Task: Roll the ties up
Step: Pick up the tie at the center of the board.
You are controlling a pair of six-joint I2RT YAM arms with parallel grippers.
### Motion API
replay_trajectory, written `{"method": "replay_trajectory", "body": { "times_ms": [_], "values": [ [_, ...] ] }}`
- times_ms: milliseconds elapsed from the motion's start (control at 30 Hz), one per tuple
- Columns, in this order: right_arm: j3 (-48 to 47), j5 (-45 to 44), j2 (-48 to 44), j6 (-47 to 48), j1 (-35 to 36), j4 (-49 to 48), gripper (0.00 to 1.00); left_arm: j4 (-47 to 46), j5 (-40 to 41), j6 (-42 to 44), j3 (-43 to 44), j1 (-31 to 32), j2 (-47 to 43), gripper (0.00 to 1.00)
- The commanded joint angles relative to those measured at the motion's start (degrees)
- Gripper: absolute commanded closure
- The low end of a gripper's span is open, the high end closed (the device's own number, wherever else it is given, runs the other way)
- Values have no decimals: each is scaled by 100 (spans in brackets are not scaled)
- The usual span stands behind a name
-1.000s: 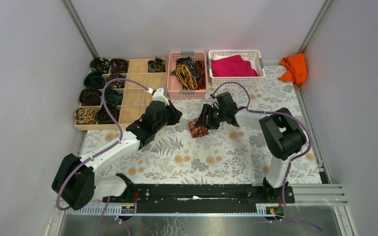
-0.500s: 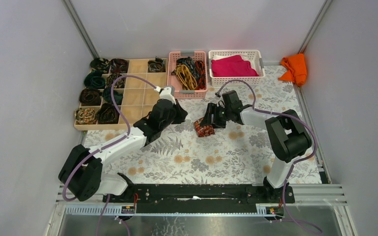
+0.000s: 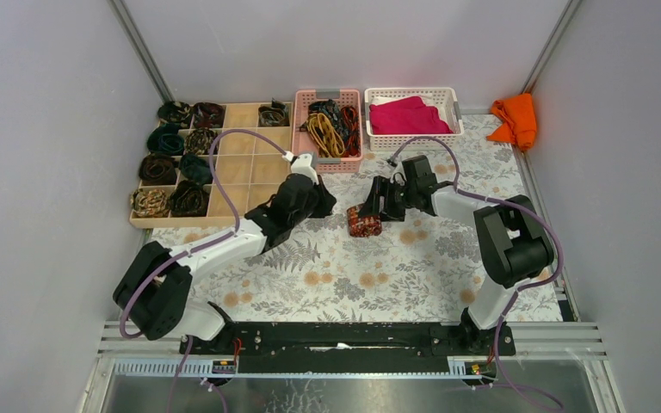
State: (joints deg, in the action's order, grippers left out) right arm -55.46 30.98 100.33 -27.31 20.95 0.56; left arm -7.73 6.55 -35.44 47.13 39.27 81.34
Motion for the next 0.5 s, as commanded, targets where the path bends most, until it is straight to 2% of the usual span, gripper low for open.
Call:
{"method": "replay_trajectory", "body": {
  "times_ms": [0, 100, 467],
  "values": [
    [105, 94, -242, 286, -93, 163, 24, -352, 69, 146, 195, 50, 51, 94],
    [165, -90, -329, 328, -108, 201, 21, -373, 63, 145, 216, 71, 136, 94],
    [-5, -787, -302, 610, -117, 671, 21, -414, 48, 167, 331, 173, 446, 94]
  ]
}}
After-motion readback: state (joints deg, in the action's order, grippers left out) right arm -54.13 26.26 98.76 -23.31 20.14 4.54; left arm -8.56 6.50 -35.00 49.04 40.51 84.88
